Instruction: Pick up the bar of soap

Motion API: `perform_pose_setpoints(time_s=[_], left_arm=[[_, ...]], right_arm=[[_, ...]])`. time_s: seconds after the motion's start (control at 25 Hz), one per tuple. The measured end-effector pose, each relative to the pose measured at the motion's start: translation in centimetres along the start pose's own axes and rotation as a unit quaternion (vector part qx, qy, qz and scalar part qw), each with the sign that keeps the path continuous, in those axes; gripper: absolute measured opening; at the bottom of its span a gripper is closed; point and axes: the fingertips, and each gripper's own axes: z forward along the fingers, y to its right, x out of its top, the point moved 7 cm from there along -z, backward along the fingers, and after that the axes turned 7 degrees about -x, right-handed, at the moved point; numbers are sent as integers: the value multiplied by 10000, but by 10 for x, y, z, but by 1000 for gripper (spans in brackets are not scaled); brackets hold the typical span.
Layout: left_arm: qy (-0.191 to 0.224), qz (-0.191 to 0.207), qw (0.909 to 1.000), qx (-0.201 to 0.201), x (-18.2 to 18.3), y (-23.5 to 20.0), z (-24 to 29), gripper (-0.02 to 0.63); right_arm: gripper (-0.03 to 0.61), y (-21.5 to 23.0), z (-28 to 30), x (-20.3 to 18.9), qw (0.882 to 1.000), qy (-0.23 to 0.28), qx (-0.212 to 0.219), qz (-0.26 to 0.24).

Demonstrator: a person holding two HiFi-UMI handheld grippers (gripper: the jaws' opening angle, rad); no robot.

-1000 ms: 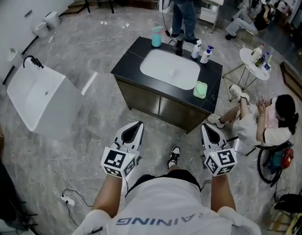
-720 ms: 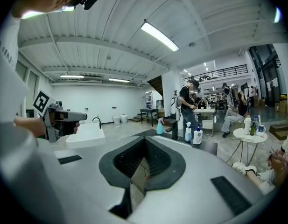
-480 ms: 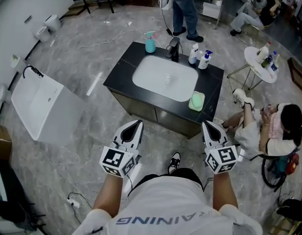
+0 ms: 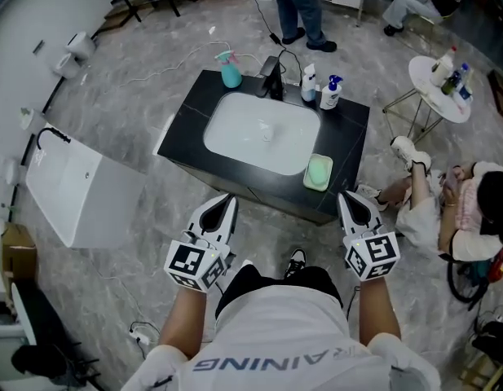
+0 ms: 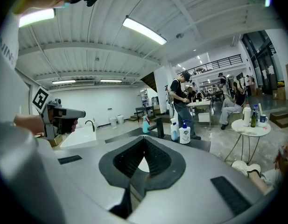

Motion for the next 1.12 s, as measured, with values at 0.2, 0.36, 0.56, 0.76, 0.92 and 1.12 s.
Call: perform_pose_setpoints(time_s=[0.2, 0.36, 0.56, 0.76, 0.92, 1.12], left_arm=[[-169, -45, 9996, -199, 1, -6, 27, 8], [-199, -41, 9986, -479, 1, -20, 51, 8], [-287, -26, 9937, -1082, -1, -47, 79, 8], [-332, -102, 9877, -1525, -1, -101, 98, 8], [-463, 4, 9827, -1795, -3, -139, 108, 8], [-550, -7, 9787, -1980, -7, -159, 114, 8]], right_arm=[[15, 11, 9, -6, 9998, -125, -93, 159], [15, 15, 17, -8, 9992, -174, -309, 172], [15, 9, 27, -10, 9956, -339, -844, 233], [15, -23, 57, -4, 9895, -489, -1351, 135], [16, -43, 82, 0, 9838, -573, -1692, 154], [17, -50, 94, 0, 9774, -707, -1993, 79]])
